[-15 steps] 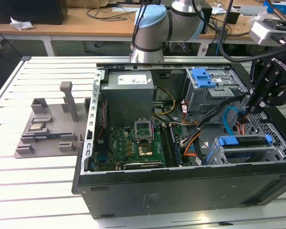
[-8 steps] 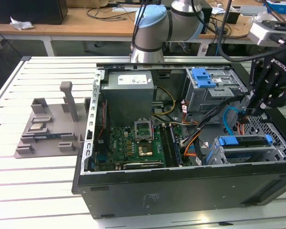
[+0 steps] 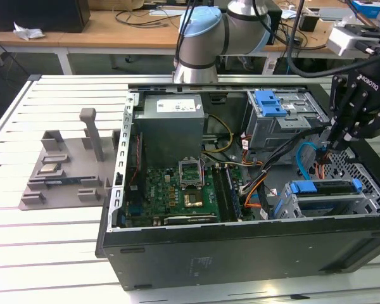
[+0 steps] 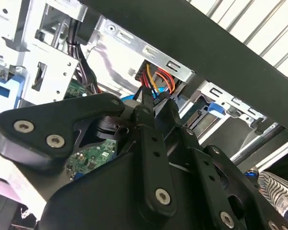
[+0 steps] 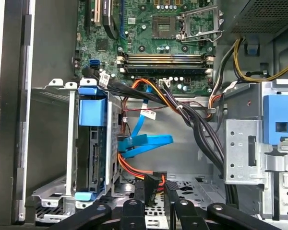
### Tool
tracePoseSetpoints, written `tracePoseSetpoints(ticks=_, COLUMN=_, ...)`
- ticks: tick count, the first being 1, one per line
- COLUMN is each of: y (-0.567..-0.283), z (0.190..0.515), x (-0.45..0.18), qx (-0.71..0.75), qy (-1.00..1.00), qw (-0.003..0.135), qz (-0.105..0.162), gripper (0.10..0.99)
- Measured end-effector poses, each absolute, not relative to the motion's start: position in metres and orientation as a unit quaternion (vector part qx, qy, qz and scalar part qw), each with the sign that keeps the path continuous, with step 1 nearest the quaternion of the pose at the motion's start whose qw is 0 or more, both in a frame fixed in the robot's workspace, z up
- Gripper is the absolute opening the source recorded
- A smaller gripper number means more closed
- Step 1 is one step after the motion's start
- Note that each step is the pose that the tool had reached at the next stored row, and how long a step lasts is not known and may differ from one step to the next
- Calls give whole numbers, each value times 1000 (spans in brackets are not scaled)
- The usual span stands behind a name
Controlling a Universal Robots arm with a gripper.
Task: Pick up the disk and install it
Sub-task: 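Insert the first disk wire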
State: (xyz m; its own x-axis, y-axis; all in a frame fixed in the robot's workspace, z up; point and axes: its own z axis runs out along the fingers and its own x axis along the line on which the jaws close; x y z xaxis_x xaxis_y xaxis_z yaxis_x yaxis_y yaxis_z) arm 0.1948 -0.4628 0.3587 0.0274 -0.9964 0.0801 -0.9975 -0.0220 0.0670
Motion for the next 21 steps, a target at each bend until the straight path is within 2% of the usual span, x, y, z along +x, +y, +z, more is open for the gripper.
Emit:
tracePoseSetpoints(ticks=4, y=-463, z=354, x=195, qx=714, qy=-697, qw=64, qz=17, gripper=302)
tracePoseSetpoints(ticks=10, y=-463, z=353, x=194, qx=714, qy=-696, qw=65, qz=18, gripper=302)
tracePoseSetpoints(ticks=16, y=-447, z=353, x=194, qx=716, qy=-694, qw=68, qz=22, gripper=302)
tracePoseSetpoints(ticks=21, y=-447, z=351, x=194, qx=715, qy=-693, qw=84, qz=37, gripper=302)
